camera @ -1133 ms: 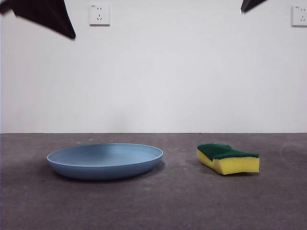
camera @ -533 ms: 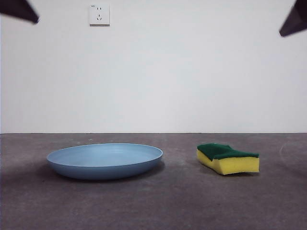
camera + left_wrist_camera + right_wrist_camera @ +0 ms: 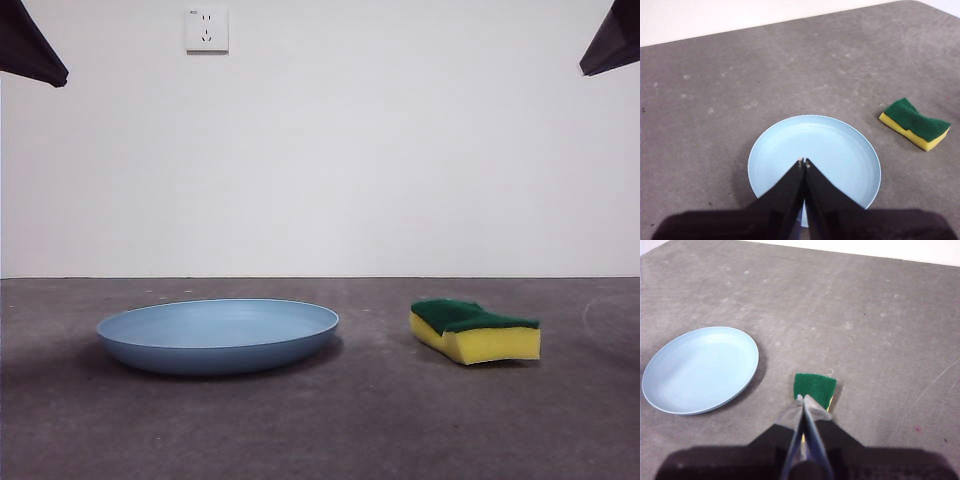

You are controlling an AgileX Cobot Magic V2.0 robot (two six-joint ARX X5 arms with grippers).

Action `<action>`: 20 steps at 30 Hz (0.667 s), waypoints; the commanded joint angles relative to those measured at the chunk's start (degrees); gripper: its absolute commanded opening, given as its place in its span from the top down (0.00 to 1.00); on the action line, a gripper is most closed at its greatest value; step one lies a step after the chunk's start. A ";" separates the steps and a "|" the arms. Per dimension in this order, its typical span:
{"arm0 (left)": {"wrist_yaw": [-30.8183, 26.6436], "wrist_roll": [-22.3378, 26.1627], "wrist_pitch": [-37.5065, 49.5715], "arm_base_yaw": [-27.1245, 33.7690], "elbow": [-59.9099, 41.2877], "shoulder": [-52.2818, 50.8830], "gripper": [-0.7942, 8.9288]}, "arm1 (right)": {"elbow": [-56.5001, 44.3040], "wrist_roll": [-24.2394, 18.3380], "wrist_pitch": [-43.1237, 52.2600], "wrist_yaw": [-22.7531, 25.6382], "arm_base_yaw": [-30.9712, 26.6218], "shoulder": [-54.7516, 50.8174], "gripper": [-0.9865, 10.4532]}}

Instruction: Pick up the plate,pick up the cloth,clean the plate with the cloth

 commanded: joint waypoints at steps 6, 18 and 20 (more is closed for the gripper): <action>-0.04 -0.31 -0.07 -0.07 -0.04 0.11 0.92 | -0.15 0.13 0.37 -0.04 0.13 -0.11 0.91; 2.16 8.83 -0.22 11.74 -3.61 -13.42 0.92 | -0.15 0.11 0.37 -0.04 0.09 -0.11 0.91; 3.21 8.83 0.96 14.14 -6.12 -15.96 0.92 | -0.15 0.11 0.37 -0.04 0.09 -0.11 0.91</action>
